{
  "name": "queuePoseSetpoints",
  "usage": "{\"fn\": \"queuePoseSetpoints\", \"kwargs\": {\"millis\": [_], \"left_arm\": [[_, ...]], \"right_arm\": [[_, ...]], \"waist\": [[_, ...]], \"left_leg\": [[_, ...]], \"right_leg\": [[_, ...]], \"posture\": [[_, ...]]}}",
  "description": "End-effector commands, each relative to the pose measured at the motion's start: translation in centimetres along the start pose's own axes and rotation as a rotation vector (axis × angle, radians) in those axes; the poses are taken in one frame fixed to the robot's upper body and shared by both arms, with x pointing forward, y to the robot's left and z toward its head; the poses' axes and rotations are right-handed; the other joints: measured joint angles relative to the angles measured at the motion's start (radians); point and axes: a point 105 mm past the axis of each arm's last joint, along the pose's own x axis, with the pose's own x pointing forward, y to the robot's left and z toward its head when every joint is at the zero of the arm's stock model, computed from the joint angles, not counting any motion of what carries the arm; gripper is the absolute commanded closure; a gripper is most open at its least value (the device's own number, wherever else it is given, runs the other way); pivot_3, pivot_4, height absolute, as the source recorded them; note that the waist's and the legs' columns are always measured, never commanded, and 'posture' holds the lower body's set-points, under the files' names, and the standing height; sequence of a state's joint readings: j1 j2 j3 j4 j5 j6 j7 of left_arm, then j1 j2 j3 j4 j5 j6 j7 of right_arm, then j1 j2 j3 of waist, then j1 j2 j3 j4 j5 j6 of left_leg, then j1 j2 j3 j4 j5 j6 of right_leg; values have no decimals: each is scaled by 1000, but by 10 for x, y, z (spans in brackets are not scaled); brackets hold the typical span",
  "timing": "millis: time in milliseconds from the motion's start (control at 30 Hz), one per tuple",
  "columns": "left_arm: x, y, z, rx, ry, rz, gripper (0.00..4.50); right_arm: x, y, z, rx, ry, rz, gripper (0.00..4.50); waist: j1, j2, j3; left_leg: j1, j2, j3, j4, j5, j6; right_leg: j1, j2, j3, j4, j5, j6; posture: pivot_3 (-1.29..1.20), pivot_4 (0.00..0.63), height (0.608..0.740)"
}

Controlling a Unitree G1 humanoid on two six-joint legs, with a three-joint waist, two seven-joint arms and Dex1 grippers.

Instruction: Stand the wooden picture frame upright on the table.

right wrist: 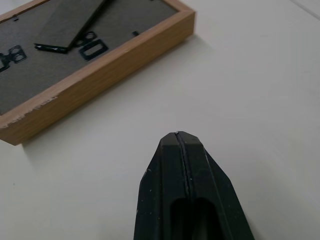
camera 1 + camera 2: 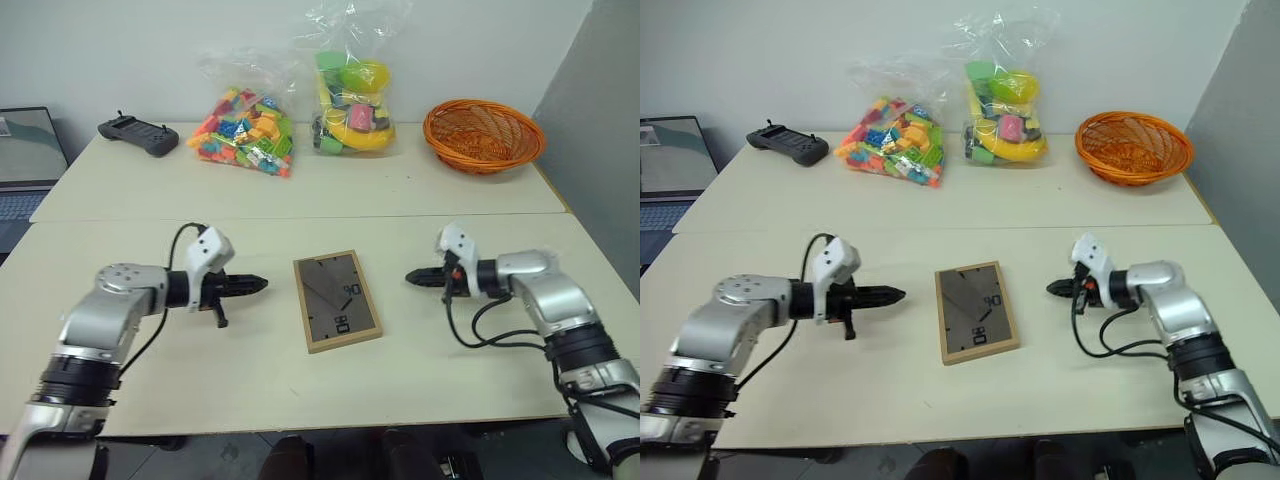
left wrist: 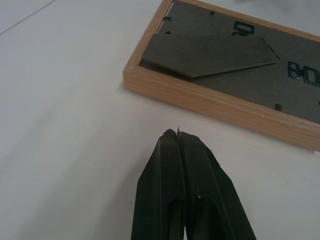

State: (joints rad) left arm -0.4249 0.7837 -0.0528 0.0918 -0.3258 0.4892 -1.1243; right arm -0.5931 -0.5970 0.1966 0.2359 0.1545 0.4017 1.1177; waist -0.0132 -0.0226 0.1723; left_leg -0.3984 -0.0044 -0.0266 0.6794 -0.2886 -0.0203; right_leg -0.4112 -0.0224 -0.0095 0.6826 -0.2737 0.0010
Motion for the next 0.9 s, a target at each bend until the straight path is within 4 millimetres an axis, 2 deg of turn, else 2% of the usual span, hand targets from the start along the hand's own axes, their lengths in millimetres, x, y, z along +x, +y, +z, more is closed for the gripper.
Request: {"fn": "queuePoseSetpoints", "kwargs": {"millis": [33, 233, 367, 567, 633, 700, 800, 900], "left_arm": [[18, -5, 1, 62, 2, -21, 4500], [45, -1, 3, 76, -5, -35, 4500], [46, 11, 8, 97, -4, 2, 4500], [42, 16, 2, 93, 28, 26, 4500], [36, 17, -2, 60, 45, 38, 4500], [22, 12, 0, -62, 13, 5, 4500], [4, -4, 4, -245, -11, -89, 4015], [-19, -34, 6, -652, -50, -281, 3386]], "right_arm": [[11, 20, 15, -53, -40, 33, 4438], [27, 40, 22, -59, -57, 71, 4438], [28, 51, 25, -46, -67, 108, 4438], [26, 42, 22, -17, -68, 50, 4438], [26, 32, 19, -34, -53, -3, 4438], [26, 19, 16, -39, -40, -80, 4438], [26, 14, 14, -42, -37, -94, 4500], [27, 18, 14, -44, -40, -76, 4500]], "waist": [[4, 0, 0], [9, 0, 0], [9, 0, 0], [8, 0, 0], [8, 0, 0], [5, 0, 0], [-3, 0, 0], [-12, 0, 0]], "left_leg": [[0, 0, 0, 0, 0, 0], [0, 0, -1, 0, 0, 0], [0, -1, -1, 1, 0, 0], [0, -1, -1, 0, 0, 0], [0, -1, -1, 0, 0, 0], [0, -1, -1, 0, 0, 0], [0, 0, -1, 0, 0, 0], [0, 0, -2, 0, 0, 0]], "right_leg": [[0, 0, 0, 0, 0, 0], [0, 0, -1, 0, 0, 0], [0, 0, -1, 0, 0, 0], [0, 0, -1, 0, 0, 0], [0, 0, -1, 0, 0, 0], [0, 0, 0, 0, 0, 0], [0, 0, 0, 0, 0, 0], [0, 1, 0, 0, 0, 0]], "posture": [[0, 150, 740], [0, 150, 740], [0, 150, 740], [0, 150, 740], [0, 150, 740], [0, 150, 740], [0, 150, 740], [0, 150, 740]]}}
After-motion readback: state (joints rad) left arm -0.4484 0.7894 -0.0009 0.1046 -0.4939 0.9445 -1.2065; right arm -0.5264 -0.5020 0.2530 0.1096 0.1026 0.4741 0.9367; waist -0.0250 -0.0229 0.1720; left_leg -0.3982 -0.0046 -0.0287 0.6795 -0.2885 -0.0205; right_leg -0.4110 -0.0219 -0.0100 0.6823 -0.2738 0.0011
